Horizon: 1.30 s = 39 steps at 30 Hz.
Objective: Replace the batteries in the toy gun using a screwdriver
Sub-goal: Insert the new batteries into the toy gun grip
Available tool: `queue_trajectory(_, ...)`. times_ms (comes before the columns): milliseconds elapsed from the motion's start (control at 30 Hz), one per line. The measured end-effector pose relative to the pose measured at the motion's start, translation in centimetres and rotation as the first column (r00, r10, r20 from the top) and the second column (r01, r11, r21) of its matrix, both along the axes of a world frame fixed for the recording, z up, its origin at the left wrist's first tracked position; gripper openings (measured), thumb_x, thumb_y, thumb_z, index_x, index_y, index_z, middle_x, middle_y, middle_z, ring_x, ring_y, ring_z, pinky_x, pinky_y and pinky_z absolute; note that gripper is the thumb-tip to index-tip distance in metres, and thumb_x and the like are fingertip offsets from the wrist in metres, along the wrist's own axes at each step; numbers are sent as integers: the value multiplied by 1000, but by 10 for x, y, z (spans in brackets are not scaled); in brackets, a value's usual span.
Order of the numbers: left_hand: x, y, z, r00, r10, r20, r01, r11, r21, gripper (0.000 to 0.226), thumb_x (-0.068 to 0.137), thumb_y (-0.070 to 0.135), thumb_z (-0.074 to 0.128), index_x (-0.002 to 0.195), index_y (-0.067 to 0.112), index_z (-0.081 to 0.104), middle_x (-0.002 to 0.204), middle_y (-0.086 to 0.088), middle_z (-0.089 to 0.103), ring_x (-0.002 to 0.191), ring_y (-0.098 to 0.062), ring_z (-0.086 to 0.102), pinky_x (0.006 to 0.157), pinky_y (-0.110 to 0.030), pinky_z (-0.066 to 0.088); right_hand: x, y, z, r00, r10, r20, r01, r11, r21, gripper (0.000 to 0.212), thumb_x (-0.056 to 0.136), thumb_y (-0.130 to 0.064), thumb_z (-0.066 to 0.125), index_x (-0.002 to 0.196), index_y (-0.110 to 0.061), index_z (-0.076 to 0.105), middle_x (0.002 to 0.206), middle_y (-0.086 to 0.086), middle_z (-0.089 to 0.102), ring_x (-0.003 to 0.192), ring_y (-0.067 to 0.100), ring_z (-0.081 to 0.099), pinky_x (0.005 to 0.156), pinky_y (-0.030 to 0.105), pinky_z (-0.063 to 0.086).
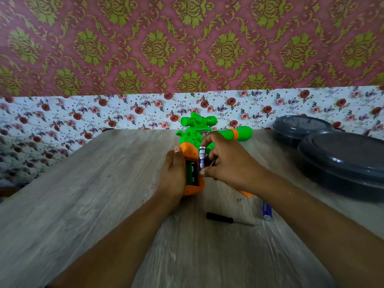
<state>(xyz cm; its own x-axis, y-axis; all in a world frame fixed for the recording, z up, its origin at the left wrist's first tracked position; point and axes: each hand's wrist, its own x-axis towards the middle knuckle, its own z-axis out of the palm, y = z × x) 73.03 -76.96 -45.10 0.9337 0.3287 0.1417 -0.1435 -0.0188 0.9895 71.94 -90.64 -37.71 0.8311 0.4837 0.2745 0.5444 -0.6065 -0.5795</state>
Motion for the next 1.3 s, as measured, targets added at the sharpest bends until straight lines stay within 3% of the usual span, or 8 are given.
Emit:
queue_trajectory(267,3,2,-6,995,-98,-33,97,995,-36,99,49,97,41,115,26,62,114,-10,68,105,-32,65,93,-56,49,-2,16,-23,983,-168,78,150,969,197,45,68,-5,73,104,-13,46,78,0,59,71,18,56,51,17,35)
queue_trajectory(400,-7,-1,5,989,-151,10,151,983,-100,90,64,83,43,117,12,58,111,-20,66,96,-35,66,67,-42,55,-9,22,-28,974,-180,136,154,971,180,45,74,-5,68,111,-12,44,95,9,65,90,28,61,68,31,45)
queue_trajectory(500,-7,-2,5,992,-121,43,124,989,-79,87,69,80,41,115,8,58,112,-22,65,104,-39,64,86,-55,53,-12,24,-30,972,-178,155,154,976,155,44,80,-5,62,118,-10,41,104,16,64,98,34,60,78,42,49)
queue_trajectory(700,-9,0,3,989,-139,43,142,987,-68,81,73,78,37,110,8,58,103,-17,67,90,-31,65,69,-36,49,-16,24,-36,961,-165,222,147,984,96,30,85,-6,57,113,-10,45,109,13,61,103,30,57,81,38,44)
queue_trajectory(867,-7,2,0,991,-130,-7,129,986,-105,93,61,84,38,119,14,59,110,-15,69,101,-31,68,84,-48,55,-18,24,-40,952,-91,291,102,995,-23,37,87,-3,48,124,-8,46,118,14,55,109,28,49,87,35,39)
queue_trajectory(1033,-6,3,1,991,-130,-31,125,982,-139,99,55,91,47,119,15,59,115,-16,67,107,-34,65,94,-58,49,-18,24,-43,934,-70,350,72,997,7,43,64,4,46,103,3,64,93,22,66,85,41,62,76,45,53)
queue_trajectory(1200,-6,-2,3,998,-60,18,61,996,-59,24,96,37,47,96,14,55,94,-14,63,92,-31,62,88,-55,49,-18,25,-40,940,-78,332,79,997,11,42,67,-4,41,100,0,67,88,18,68,81,37,63,75,38,55)
queue_trajectory(1300,-7,-5,4,997,-74,22,75,995,-63,17,99,26,43,88,18,52,84,-9,61,85,-27,60,76,-44,47,-17,25,-39,928,-69,366,78,997,-9,37,61,-3,45,90,-2,69,79,14,67,72,34,63,65,34,55)
